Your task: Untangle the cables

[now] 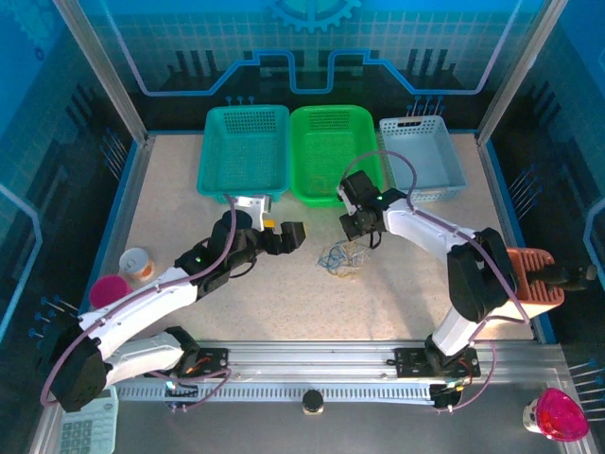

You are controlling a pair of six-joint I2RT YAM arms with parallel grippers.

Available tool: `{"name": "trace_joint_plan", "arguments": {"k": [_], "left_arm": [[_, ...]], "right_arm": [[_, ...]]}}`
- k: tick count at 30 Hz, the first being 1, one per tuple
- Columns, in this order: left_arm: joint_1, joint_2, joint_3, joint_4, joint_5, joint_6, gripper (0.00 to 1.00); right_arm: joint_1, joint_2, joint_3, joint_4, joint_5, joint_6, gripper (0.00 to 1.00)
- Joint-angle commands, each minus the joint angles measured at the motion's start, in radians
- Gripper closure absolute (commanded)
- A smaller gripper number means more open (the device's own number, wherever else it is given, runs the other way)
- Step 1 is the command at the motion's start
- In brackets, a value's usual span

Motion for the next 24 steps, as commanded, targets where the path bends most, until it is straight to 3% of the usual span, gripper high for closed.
{"name": "trace_joint_plan", "arguments": {"k": [1,11,18,24], "left_arm": [[-0.001,-0.019,-0.022,0.006,-0.013,-0.004,0.01],[-0.004,-0.012,-0.062,0.088,0.047,0.008,0.01],[-0.003,0.026,-0.060,0.160,0.168,0.041,0.01],[-0.006,0.104,-0.013,0.174,0.279,0.075,0.14]], "right_arm": [[0.025,-0.091,0.043,-0.050,-0.027,0.006,1.00],[0.033,-0.278,0.089,-0.058,-0.212,0.101,1.00],[0.036,-0.329,0.106,0.004,-0.404,0.199,1.00],[0.047,-0.362,0.104,0.068,-0.481,0.267,1.00]]}}
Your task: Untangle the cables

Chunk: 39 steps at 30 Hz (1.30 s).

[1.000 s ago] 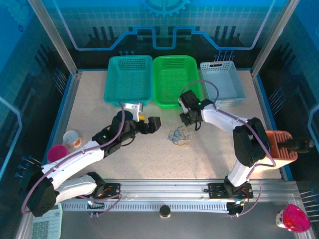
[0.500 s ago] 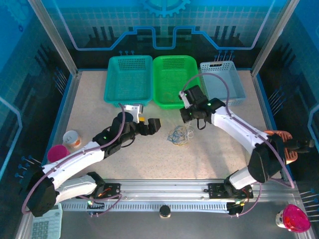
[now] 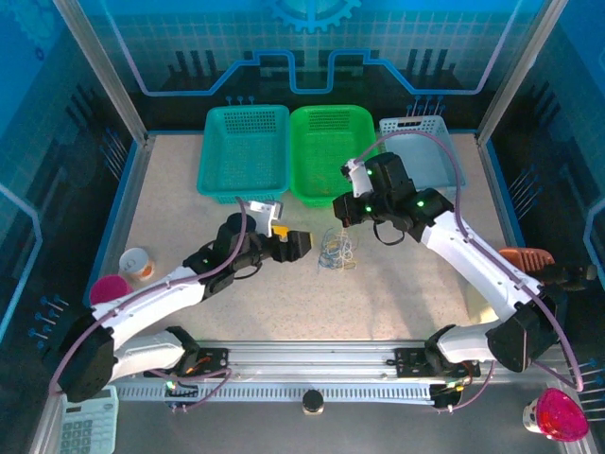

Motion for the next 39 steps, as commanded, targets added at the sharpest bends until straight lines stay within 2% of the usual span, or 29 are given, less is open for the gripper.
{"name": "trace_joint_plan", "arguments": {"k": [1,10,22,24,27,29,39], "left_arm": [[-0.008,0.046,0.049,0.034,0.098,0.043,0.15],[-0.018,0.114,0.085,0.107,0.101,0.047,0.15],[-0.043,0.241,0.160,0.172,0.102,0.054,0.15],[-0.044,0.276,0.168,0.182,0.090,0.053,0.23],[-0.043,0.318,0.172,0.194,0.091,0.056,0.44],[-0.044,0.338,0.168,0.199,0.094,0.054,0.53],[-0.042,0.337,0.053,0.222,0.053,0.048,0.54]], "right_arm": [[0.019,-0.048,0.022,0.071,-0.097,0.075,1.00],[0.023,-0.081,-0.006,0.173,-0.146,0.168,1.00],[0.043,-0.015,0.011,0.262,-0.168,0.229,1.00],[0.046,-0.004,0.025,0.276,-0.184,0.245,1.00],[0.046,0.003,0.057,0.285,-0.198,0.261,1.00],[0.045,0.003,0.088,0.275,-0.198,0.265,1.00],[-0.042,-0.054,0.232,0.349,-0.262,0.361,1.00]]}}
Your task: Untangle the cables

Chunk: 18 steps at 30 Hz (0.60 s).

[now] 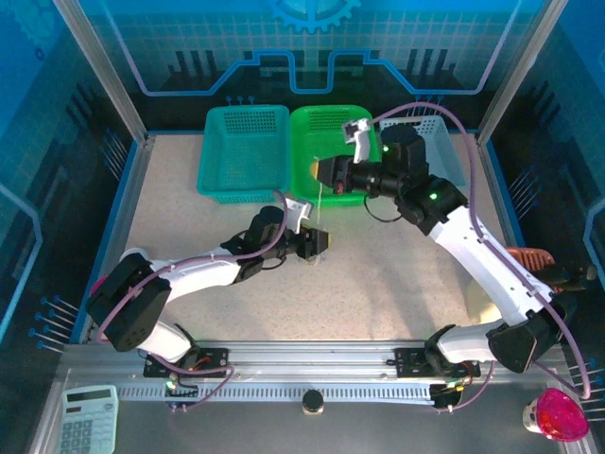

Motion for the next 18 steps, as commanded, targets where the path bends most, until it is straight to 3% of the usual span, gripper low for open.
{"name": "trace_joint_plan", "arguments": {"k": [1,9,18], "left_arm": [[-0.004,-0.012,-0.049,0.012,-0.024,0.007,0.54],[-0.004,-0.031,-0.095,-0.002,-0.038,0.011,0.53],[-0.005,-0.022,-0.093,-0.008,-0.040,0.011,0.50]], "right_arm": [[-0.049,-0.056,0.053,0.098,-0.048,0.072,1.00],[-0.209,-0.150,0.012,0.227,-0.039,0.179,1.00],[-0.242,-0.145,0.015,0.267,-0.065,0.216,1.00]]}}
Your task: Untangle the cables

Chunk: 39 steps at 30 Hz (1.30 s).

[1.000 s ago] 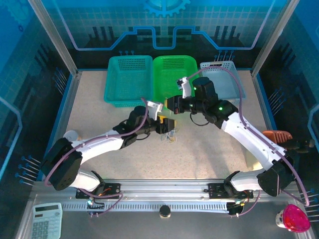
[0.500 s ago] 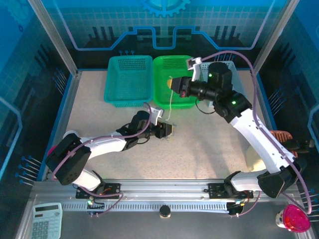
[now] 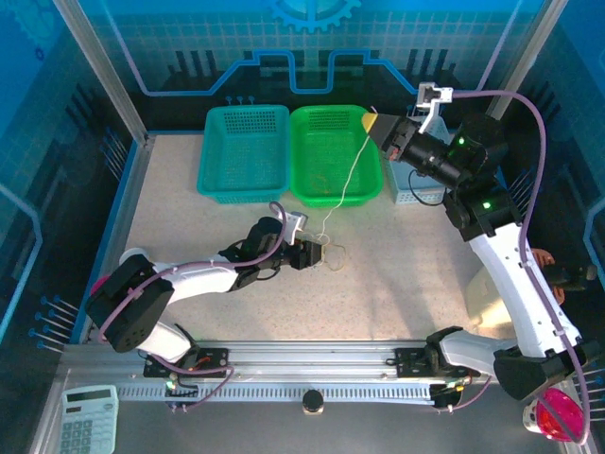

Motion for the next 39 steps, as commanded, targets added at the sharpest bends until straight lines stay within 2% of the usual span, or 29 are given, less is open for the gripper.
{"name": "trace_joint_plan", "arguments": {"k": [1,6,10,15,21,24,33,35,39], "left_arm": [[-0.004,-0.016,-0.009,-0.003,-0.010,0.009,0.50],[-0.004,-0.010,-0.022,0.004,-0.009,0.005,0.50],[-0.005,-0.011,-0.037,0.015,-0.014,0.000,0.50],[-0.004,-0.013,-0.053,0.026,-0.018,-0.008,0.49],[-0.004,-0.031,-0.059,0.021,-0.017,-0.008,0.47],[-0.004,-0.050,-0.053,0.013,-0.011,-0.011,0.40],[-0.004,-0.181,-0.016,-0.053,-0.017,-0.043,0.13],[-0.004,-0.217,0.001,-0.085,-0.029,-0.040,0.01],[-0.004,-0.269,0.046,-0.149,-0.048,-0.028,0.01]], "right_arm": [[-0.029,0.010,0.015,0.079,-0.039,0.048,1.00],[-0.086,0.080,0.176,0.106,-0.099,0.105,1.00],[-0.142,0.120,0.297,0.154,-0.102,0.158,1.00],[-0.202,0.143,0.328,0.269,-0.096,0.272,1.00],[-0.238,0.149,0.316,0.276,-0.070,0.278,1.00],[-0.252,0.144,0.290,0.263,-0.055,0.257,1.00],[-0.283,0.132,0.235,0.193,-0.014,0.162,1.00],[-0.293,0.133,0.227,0.183,-0.001,0.143,1.00],[-0.313,0.136,0.219,0.159,0.028,0.106,1.00]]}}
